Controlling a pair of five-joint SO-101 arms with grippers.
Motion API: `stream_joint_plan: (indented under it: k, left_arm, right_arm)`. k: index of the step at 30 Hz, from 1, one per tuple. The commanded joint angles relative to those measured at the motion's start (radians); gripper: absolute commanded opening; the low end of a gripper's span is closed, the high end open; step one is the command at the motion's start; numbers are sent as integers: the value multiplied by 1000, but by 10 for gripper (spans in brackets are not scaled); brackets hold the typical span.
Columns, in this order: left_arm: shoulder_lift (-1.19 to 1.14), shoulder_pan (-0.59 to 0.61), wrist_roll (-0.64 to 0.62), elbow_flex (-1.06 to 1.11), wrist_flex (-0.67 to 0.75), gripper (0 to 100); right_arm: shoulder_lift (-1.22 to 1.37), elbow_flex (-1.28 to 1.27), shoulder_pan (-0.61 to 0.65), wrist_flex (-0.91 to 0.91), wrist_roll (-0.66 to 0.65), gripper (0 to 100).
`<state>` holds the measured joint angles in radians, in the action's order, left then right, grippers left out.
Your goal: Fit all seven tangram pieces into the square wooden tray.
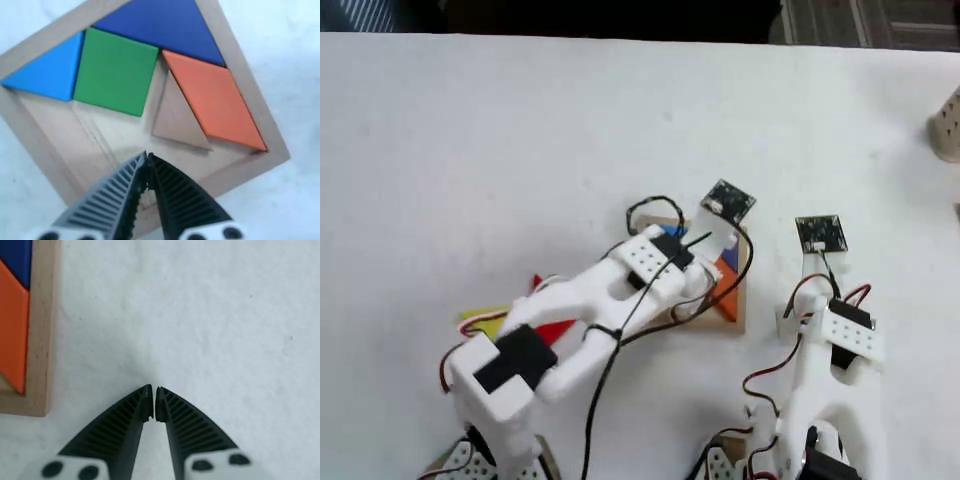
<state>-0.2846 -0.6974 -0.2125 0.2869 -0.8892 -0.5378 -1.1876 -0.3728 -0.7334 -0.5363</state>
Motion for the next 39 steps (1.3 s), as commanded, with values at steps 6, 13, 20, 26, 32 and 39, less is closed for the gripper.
stream_joint_plan:
  k: [6,13,20,26,32,39]
  left_arm:
    - [45,-74,-6,0,32,23]
    - [41,-85,-11,-5,48,23]
    - [-53,-48,-12,-63,75,23]
    - [-188,-27,-14,-255,-44,23]
    - [-208,-28,-14,-293,-83,23]
    - [-163,-31,-14,-290,-124,23]
  right_arm:
    - [-38,6,7,-12,-9,19]
    - [-38,6,7,-12,-9,19]
    - [-38,6,7,-12,-9,19]
    - [-38,6,7,-12,-9,19]
    - [-38,6,7,-12,-9,19]
    - [-38,6,7,-12,-9,19]
